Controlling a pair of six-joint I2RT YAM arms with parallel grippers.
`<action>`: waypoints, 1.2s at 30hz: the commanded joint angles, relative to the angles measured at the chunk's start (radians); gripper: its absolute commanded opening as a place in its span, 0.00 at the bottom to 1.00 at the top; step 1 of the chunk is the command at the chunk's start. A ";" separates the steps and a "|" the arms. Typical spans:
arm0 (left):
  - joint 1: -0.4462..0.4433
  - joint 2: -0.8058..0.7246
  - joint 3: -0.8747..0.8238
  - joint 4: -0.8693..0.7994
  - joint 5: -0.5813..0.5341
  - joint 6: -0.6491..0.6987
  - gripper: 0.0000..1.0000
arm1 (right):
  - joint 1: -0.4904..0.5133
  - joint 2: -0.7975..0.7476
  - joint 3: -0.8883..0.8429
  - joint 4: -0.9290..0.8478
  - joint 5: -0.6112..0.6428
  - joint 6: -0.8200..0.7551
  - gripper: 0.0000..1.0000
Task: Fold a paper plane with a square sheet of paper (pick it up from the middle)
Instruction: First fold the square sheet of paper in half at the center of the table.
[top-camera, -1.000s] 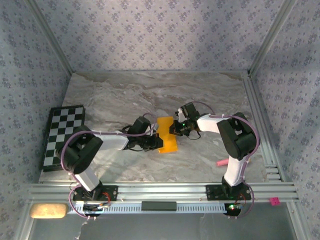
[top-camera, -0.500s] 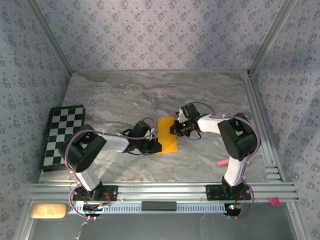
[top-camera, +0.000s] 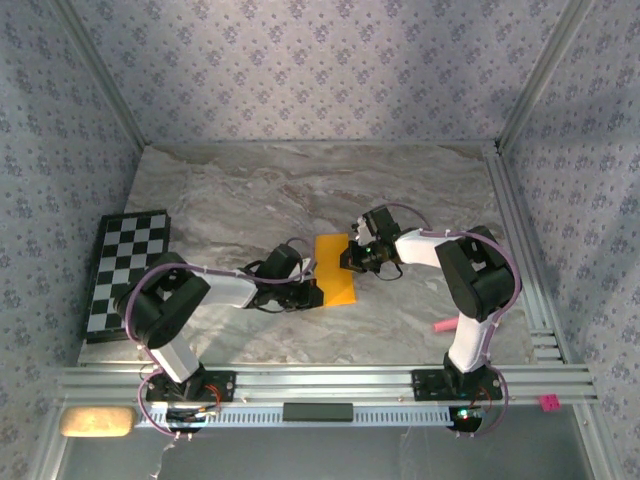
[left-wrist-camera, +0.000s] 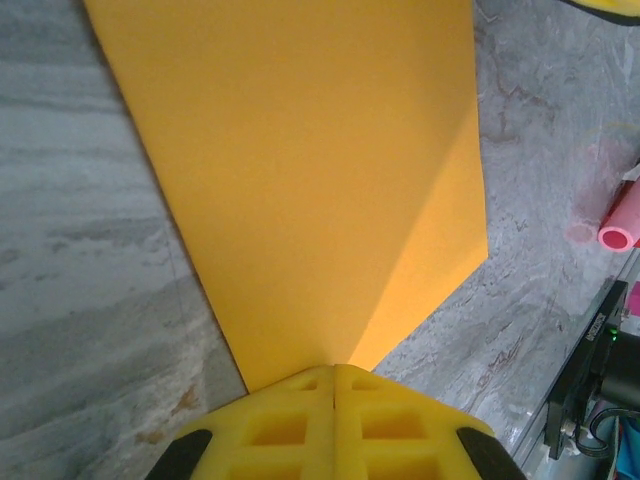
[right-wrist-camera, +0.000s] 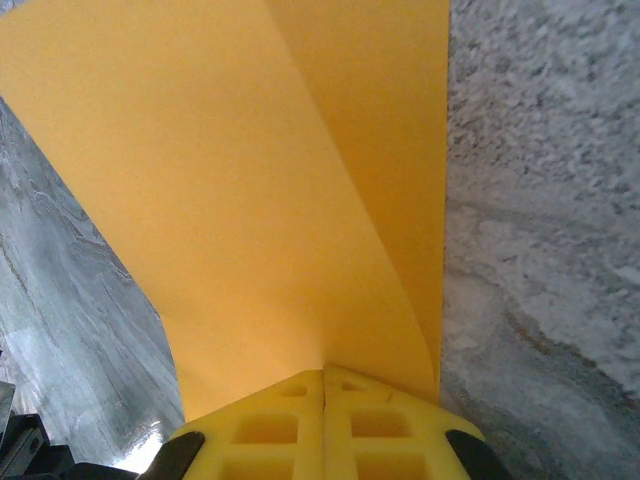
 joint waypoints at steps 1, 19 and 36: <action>-0.019 -0.031 -0.047 -0.112 0.026 0.021 0.04 | -0.017 0.067 -0.061 -0.200 0.141 -0.029 0.00; 0.181 -0.036 0.296 -0.313 0.106 0.124 0.05 | -0.024 0.071 -0.021 -0.262 0.124 -0.088 0.00; 0.196 0.239 0.434 -0.274 0.087 0.182 0.03 | -0.021 0.079 -0.015 -0.266 0.117 -0.086 0.00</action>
